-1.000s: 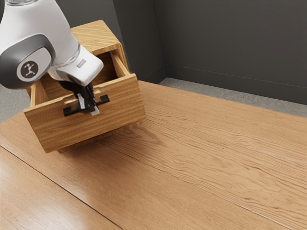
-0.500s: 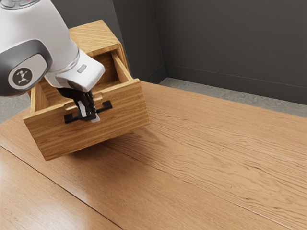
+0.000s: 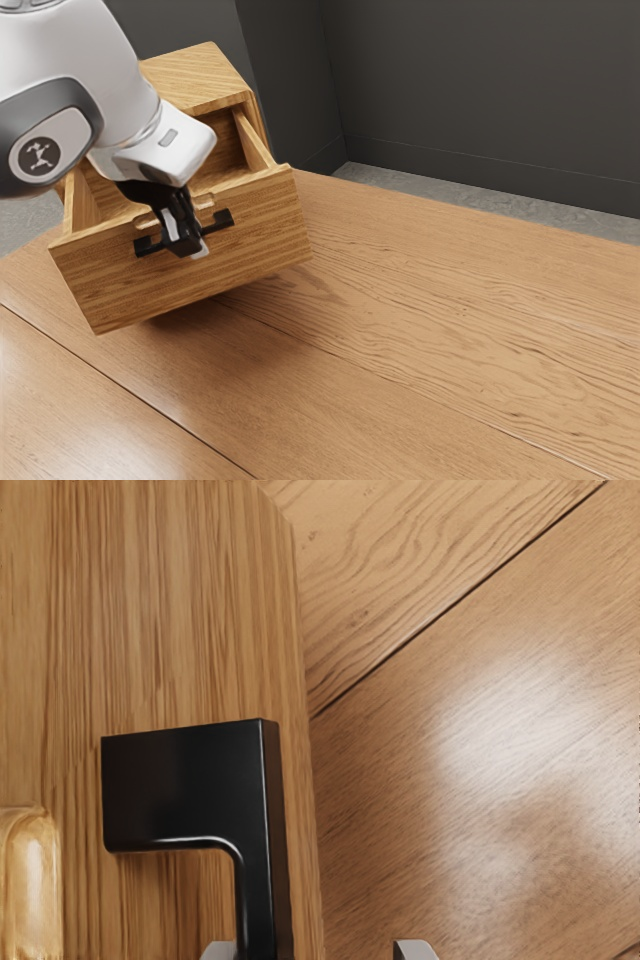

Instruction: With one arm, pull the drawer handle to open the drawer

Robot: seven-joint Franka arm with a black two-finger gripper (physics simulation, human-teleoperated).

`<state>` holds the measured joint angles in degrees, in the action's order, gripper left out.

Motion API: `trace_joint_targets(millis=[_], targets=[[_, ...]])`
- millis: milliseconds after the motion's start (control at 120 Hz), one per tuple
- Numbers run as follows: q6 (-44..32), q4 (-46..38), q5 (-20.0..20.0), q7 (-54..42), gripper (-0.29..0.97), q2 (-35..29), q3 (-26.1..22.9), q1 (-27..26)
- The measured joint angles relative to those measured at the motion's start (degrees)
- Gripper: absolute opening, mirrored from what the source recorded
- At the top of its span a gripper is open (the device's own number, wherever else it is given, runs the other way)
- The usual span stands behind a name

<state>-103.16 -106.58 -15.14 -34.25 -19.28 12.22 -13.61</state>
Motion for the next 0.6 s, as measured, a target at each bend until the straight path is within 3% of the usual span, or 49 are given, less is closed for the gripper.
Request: trace_joint_targets(millis=[117, 250, 350, 467, 600], targets=[[0.86, 2.34, 0.18, 0.19, 0.27, -0.63, -0.06, 0.14], [6.06, 13.33, 1.86, 0.04, 0.36, 1.69, 0.12, 0.3], [13.32, 26.64, 5.39, -1.52, 0.42, 9.56, 1.45, 1.8], [22.47, 39.22, 11.36, -4.95, 0.52, 19.73, 2.29, 8.89], [29.34, 43.41, 14.24, -8.43, 0.59, 23.0, 2.34, 12.81]])
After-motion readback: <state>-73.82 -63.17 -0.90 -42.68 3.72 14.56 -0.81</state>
